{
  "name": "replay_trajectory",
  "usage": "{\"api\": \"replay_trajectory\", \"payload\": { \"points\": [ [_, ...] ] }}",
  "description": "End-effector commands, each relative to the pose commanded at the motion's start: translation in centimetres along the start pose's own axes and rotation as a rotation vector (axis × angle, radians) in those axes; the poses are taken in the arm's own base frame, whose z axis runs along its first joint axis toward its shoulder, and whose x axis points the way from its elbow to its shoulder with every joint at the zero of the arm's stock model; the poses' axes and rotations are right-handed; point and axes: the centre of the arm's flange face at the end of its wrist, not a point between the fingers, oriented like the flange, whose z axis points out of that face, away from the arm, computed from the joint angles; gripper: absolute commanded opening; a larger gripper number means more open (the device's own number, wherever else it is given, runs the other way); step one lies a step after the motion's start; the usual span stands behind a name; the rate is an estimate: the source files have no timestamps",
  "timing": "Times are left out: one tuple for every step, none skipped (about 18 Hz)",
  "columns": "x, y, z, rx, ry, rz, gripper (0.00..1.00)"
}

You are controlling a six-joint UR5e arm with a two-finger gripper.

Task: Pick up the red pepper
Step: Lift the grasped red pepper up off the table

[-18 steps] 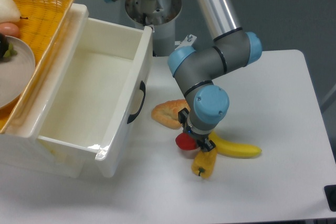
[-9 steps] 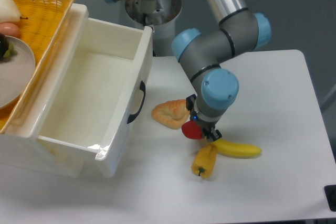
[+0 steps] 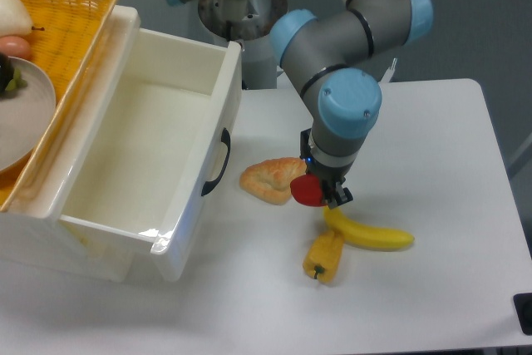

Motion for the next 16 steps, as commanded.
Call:
{"api": "replay_trajectory", "payload": {
  "points": [
    [0.7,-0.2,-0.7,0.005,0.006,0.001,0.41],
    [1.1,-0.5,-0.8,0.009,0.018,0.006,0.41],
    [1.2,-0.7,-0.9,0.014,0.025,0.007,0.41],
    [1.5,-0.8,-0.9,0.021,0.035,0.007,0.41],
    [1.8,-0.9,-1.2,0.029,0.036,0.007,0.41],
    [1.9,-0.9,-1.2,0.029,0.038,0.007,0.41],
    [2.0,-1.0,-1.3,0.035,0.037,0.006,0.41],
    [2.4,-1.0,-1.6,0.040,0.041,0.006,0.41],
    [2.7,-1.1,-1.9,0.039,0.044,0.005,0.41],
    [2.8,-1.0,-1.9,0.042,0.046,0.003,0.41],
    [2.8,-0.9,-1.9,0.044,0.046,0.001,0.41],
    [2.8,-0.9,-2.0,0.044,0.044,0.000,0.41],
    [2.7,-0.7,-1.9,0.043,0.047,-0.003,0.41],
    [2.8,-0.6,-2.0,0.043,0.045,-0.005,0.41],
    [2.8,-0.6,-1.9,0.043,0.047,-0.005,0.41],
    [2.8,-0.6,-1.9,0.043,0.047,-0.003,0.41]
  ]
}}
